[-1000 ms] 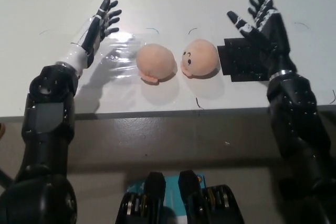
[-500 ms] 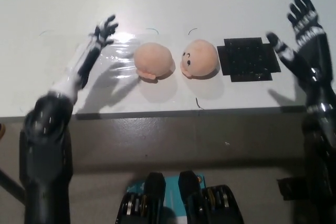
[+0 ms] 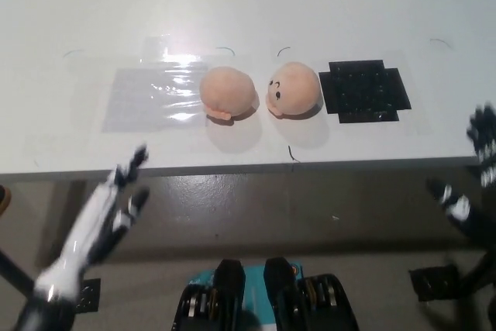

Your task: Use both hands to push two dumpling toys together to the middle

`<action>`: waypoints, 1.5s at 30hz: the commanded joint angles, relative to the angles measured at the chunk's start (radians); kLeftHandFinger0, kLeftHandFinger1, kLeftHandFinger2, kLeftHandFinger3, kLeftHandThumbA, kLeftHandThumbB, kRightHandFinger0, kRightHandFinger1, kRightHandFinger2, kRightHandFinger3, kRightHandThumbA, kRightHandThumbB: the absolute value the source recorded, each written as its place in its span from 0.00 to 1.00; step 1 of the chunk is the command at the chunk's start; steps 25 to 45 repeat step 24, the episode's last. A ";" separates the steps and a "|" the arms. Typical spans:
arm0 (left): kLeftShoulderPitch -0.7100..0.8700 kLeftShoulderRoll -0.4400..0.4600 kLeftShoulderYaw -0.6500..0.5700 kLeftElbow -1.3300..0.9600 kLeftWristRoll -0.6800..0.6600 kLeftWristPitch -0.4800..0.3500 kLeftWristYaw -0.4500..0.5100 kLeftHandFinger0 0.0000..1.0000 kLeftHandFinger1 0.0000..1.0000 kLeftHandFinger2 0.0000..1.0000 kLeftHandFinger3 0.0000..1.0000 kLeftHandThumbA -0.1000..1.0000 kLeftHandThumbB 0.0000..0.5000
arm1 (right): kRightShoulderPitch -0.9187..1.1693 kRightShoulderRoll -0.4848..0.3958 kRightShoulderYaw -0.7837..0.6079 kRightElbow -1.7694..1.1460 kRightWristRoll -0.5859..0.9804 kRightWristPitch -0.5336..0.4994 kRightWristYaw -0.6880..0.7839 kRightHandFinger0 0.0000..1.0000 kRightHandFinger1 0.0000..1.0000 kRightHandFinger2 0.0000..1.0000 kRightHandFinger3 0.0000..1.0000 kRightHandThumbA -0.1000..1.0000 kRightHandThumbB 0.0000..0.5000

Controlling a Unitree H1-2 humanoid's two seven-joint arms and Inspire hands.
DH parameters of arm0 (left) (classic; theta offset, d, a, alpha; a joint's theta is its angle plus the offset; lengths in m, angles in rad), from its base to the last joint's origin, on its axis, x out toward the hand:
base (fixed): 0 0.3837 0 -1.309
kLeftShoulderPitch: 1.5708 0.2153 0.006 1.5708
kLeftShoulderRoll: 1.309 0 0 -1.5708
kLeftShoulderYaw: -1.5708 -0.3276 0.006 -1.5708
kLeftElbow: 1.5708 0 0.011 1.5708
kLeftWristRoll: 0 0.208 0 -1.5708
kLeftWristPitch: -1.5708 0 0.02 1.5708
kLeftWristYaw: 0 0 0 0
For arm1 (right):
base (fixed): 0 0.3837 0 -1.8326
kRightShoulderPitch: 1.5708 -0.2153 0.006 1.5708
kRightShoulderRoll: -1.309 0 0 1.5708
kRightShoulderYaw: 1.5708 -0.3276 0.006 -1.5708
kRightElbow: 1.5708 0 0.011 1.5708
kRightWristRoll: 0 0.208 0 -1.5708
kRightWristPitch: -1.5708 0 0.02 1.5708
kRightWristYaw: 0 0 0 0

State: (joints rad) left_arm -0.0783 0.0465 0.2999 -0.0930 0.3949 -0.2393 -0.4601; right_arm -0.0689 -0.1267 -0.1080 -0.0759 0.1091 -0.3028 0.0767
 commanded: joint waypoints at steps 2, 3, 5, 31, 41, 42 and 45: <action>0.158 -0.006 -0.045 -0.092 -0.366 -0.172 0.046 1.00 1.00 1.00 1.00 1.00 0.69 | 0.116 0.015 0.083 -0.027 -0.076 -0.161 0.046 1.00 1.00 1.00 1.00 1.00 0.45; 0.167 -0.004 -0.045 -0.059 -0.363 -0.205 0.054 1.00 1.00 1.00 1.00 1.00 0.68 | 0.128 0.018 0.095 -0.007 -0.073 -0.167 0.053 1.00 1.00 1.00 1.00 1.00 0.42; 0.191 -0.001 -0.045 -0.011 -0.344 -0.231 0.068 1.00 1.00 1.00 1.00 1.00 0.70 | 0.150 0.026 0.115 0.031 -0.051 -0.167 0.070 1.00 1.00 1.00 1.00 1.00 0.40; 0.198 -0.015 -0.044 0.295 -0.267 -0.231 0.183 1.00 1.00 1.00 1.00 1.00 0.64 | 0.190 0.013 0.170 0.199 -0.055 -0.131 0.066 1.00 1.00 1.00 1.00 1.00 0.66; 0.198 -0.015 -0.044 0.295 -0.267 -0.231 0.183 1.00 1.00 1.00 1.00 1.00 0.64 | 0.190 0.013 0.170 0.199 -0.055 -0.131 0.066 1.00 1.00 1.00 1.00 1.00 0.66; 0.198 -0.015 -0.044 0.295 -0.267 -0.231 0.183 1.00 1.00 1.00 1.00 1.00 0.64 | 0.190 0.013 0.170 0.199 -0.055 -0.131 0.066 1.00 1.00 1.00 1.00 1.00 0.66; 0.198 -0.015 -0.044 0.295 -0.267 -0.231 0.183 1.00 1.00 1.00 1.00 1.00 0.64 | 0.190 0.013 0.170 0.199 -0.055 -0.131 0.066 1.00 1.00 1.00 1.00 1.00 0.66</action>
